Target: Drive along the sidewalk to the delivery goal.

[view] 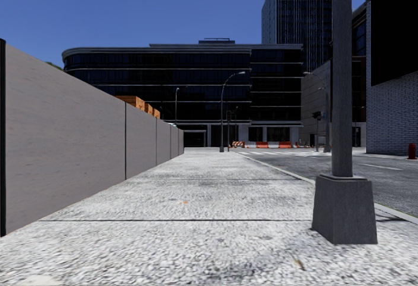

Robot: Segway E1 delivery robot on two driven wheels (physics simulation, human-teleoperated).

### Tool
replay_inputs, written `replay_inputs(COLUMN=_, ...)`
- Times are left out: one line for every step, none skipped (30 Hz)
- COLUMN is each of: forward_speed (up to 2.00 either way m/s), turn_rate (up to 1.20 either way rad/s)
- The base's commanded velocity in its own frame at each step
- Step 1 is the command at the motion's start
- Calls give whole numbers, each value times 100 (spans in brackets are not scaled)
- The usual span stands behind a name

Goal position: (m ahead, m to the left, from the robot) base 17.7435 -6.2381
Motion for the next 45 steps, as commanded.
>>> replay_inputs(forward_speed=200, turn_rate=0)
replay_inputs(forward_speed=200, turn_rate=0)
replay_inputs(forward_speed=200, turn_rate=0)
replay_inputs(forward_speed=200, turn_rate=0)
replay_inputs(forward_speed=200, turn_rate=0)
replay_inputs(forward_speed=200, turn_rate=0)
replay_inputs(forward_speed=200, turn_rate=0)
replay_inputs(forward_speed=200, turn_rate=0)
replay_inputs(forward_speed=200, turn_rate=0)
replay_inputs(forward_speed=200, turn_rate=0)
replay_inputs(forward_speed=200, turn_rate=0)
replay_inputs(forward_speed=200, turn_rate=0)
replay_inputs(forward_speed=200, turn_rate=0)
replay_inputs(forward_speed=200, turn_rate=0)
replay_inputs(forward_speed=200, turn_rate=0)
replay_inputs(forward_speed=200, turn_rate=0)
replay_inputs(forward_speed=200, turn_rate=0)
replay_inputs(forward_speed=200, turn_rate=0)
replay_inputs(forward_speed=200, turn_rate=0)
replay_inputs(forward_speed=200, turn_rate=0)
replay_inputs(forward_speed=200, turn_rate=0)
replay_inputs(forward_speed=200, turn_rate=0)
replay_inputs(forward_speed=200, turn_rate=0)
replay_inputs(forward_speed=200, turn_rate=0)
replay_inputs(forward_speed=200, turn_rate=0)
replay_inputs(forward_speed=200, turn_rate=0)
replay_inputs(forward_speed=200, turn_rate=0)
replay_inputs(forward_speed=200, turn_rate=0)
replay_inputs(forward_speed=200, turn_rate=0)
replay_inputs(forward_speed=200, turn_rate=0)
replay_inputs(forward_speed=200, turn_rate=0)
replay_inputs(forward_speed=200, turn_rate=0)
replay_inputs(forward_speed=200, turn_rate=0)
replay_inputs(forward_speed=200, turn_rate=0)
replay_inputs(forward_speed=200, turn_rate=0)
replay_inputs(forward_speed=200, turn_rate=0)
replay_inputs(forward_speed=200, turn_rate=0)
replay_inputs(forward_speed=200, turn_rate=0)
replay_inputs(forward_speed=200, turn_rate=0)
replay_inputs(forward_speed=200, turn_rate=0)
replay_inputs(forward_speed=200, turn_rate=0)
replay_inputs(forward_speed=200, turn_rate=0)
replay_inputs(forward_speed=200, turn_rate=0)
replay_inputs(forward_speed=200, turn_rate=0)
replay_inputs(forward_speed=200, turn_rate=0)
